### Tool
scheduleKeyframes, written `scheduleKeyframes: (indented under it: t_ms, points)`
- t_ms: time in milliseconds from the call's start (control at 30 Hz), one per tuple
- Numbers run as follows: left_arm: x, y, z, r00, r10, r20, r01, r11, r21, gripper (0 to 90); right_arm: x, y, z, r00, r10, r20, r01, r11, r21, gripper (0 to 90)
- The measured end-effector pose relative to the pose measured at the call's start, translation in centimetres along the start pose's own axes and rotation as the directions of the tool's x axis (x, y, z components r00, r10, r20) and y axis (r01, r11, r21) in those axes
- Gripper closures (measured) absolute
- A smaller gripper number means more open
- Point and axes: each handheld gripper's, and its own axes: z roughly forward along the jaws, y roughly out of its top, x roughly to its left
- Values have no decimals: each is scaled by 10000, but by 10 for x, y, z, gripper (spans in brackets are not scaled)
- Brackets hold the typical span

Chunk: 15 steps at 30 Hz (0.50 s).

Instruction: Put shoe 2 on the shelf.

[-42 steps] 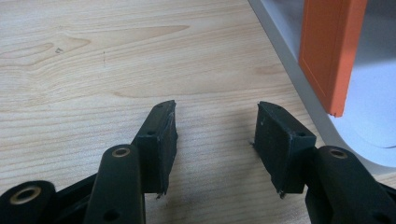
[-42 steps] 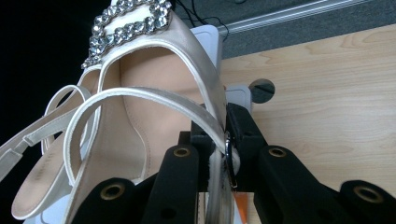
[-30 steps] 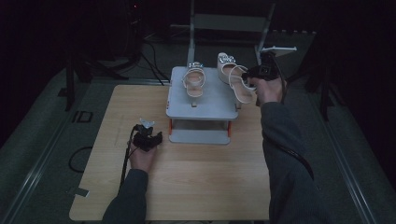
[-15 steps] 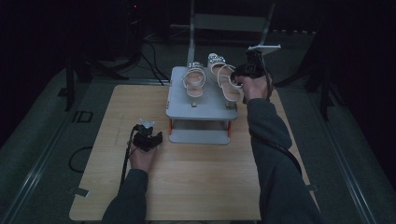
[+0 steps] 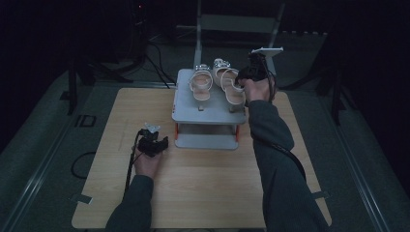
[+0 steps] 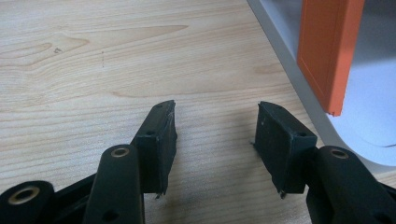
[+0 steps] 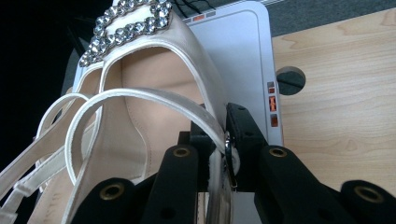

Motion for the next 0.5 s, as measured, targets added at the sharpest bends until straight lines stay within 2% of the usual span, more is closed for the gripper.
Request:
scheduleKeyframes:
  t_ms: [133, 500]
  points:
    - [0, 0, 0, 10000, 15, 8, -15, 10000, 6, 484, 2, 0, 3, 9997, 89, 246, -90, 10000, 28, 823]
    - [0, 0, 0, 10000, 42, 16, -42, 10000, -4, 483, 8, 0, 11, 9985, 307, 445, -314, 9994, 149, 818]
